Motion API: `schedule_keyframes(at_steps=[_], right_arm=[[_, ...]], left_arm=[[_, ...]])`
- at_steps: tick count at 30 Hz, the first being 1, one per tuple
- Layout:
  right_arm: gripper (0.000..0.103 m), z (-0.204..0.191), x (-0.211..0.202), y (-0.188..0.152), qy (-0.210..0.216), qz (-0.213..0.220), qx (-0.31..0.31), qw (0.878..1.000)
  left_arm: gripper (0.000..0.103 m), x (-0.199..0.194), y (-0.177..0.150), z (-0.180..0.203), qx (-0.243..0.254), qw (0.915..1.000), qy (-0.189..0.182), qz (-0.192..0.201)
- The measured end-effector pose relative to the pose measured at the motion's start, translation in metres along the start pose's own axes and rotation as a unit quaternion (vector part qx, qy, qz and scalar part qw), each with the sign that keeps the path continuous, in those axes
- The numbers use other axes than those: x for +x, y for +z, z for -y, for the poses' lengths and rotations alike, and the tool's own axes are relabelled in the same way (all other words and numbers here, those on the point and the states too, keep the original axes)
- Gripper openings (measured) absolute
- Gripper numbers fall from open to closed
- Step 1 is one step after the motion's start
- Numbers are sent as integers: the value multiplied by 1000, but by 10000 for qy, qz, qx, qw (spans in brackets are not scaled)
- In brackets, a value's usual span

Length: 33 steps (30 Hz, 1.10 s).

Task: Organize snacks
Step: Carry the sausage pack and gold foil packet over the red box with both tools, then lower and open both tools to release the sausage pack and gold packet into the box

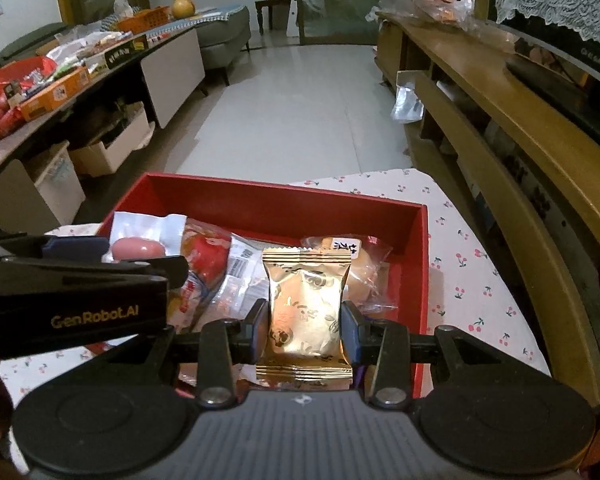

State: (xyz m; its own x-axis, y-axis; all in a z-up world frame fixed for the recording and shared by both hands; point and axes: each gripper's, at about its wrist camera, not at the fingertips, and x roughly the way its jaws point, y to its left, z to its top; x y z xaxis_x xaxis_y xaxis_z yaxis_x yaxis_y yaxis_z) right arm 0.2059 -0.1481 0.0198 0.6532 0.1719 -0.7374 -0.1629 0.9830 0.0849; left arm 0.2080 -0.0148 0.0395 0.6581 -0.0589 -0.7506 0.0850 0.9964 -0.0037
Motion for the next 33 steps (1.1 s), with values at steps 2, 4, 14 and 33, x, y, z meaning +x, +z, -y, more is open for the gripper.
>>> schedule_keyframes(at_steps=[2,4,14,33], right_arm=[[52,-1,5,-1,-53,-30,-47,10000],[52,-2,10,-1,-102,-53,-109,9999],[52,-3,14,-3,-168,-7,-170,9997],[52,-5,16,-4,-217,8,-228,9995]], left_arm=[[75,4,-1,0,33,10000,48,-31],[75,7,-2,0,49,9999,92,-67],[75,14,-6,-3,49,9996,198,-177],[75,19,-10,-3,71,9992,269,-271]])
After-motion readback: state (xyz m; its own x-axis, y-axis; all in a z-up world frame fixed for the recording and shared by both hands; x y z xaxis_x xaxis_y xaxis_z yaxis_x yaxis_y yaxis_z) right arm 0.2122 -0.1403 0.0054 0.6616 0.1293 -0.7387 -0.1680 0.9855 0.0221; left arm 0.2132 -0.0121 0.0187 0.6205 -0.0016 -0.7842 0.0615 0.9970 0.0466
